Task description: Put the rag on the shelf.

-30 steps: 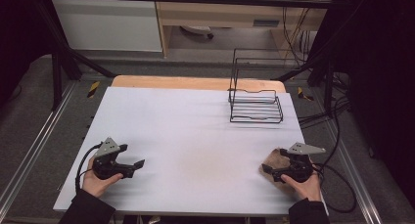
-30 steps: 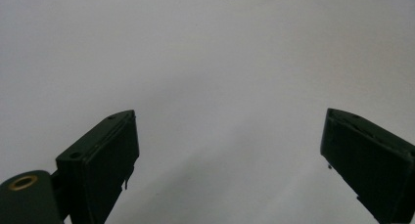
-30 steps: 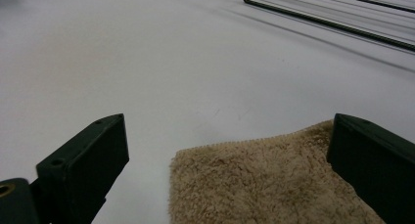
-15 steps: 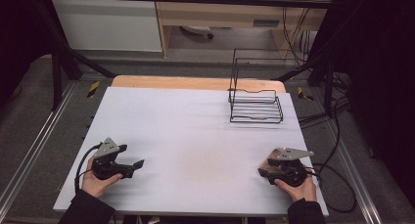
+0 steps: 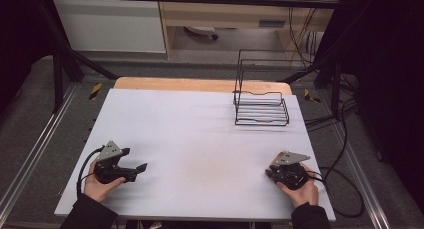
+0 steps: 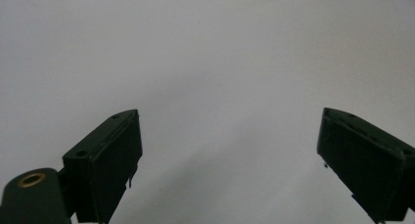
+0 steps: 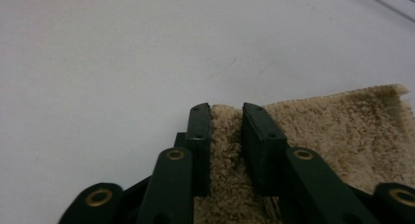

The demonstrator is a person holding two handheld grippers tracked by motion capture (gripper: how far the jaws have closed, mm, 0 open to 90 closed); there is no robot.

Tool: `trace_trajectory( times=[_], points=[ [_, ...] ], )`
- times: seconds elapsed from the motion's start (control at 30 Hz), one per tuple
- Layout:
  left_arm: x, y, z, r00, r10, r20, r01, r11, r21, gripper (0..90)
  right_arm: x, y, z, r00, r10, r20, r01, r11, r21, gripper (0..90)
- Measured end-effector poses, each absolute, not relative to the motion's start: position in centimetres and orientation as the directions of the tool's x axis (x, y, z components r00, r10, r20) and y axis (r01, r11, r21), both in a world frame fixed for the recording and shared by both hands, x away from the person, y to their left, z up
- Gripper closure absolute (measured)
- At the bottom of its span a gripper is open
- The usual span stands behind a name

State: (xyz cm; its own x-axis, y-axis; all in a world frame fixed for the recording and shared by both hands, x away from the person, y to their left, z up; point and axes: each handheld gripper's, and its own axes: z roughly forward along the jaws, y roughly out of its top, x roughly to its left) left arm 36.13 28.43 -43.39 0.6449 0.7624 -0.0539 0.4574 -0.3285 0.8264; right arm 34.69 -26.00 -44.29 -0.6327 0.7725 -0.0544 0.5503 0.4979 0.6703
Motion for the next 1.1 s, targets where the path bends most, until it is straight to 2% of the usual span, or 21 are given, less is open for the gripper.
trace_trajectory(
  times=[0.2,0.6,1.1],
  points=[
    [36.1,28.4,-43.4,0.645,0.762,-0.051,0.456,-0.330,0.826,9.4,34.9,-26.2,-44.0,-0.620,0.784,-0.021,0.570,0.468,0.675,83.5],
    [36.1,28.5,-43.3,0.643,0.765,-0.049,0.457,-0.332,0.825,9.7,35.4,-26.1,-42.0,-0.596,0.802,0.043,0.557,0.375,0.741,84.8],
    [36.2,28.4,-43.4,0.638,0.768,-0.044,0.459,-0.334,0.823,9.8,36.9,-21.3,-40.9,-0.632,0.770,0.087,0.525,0.344,0.778,84.8]
  ],
)
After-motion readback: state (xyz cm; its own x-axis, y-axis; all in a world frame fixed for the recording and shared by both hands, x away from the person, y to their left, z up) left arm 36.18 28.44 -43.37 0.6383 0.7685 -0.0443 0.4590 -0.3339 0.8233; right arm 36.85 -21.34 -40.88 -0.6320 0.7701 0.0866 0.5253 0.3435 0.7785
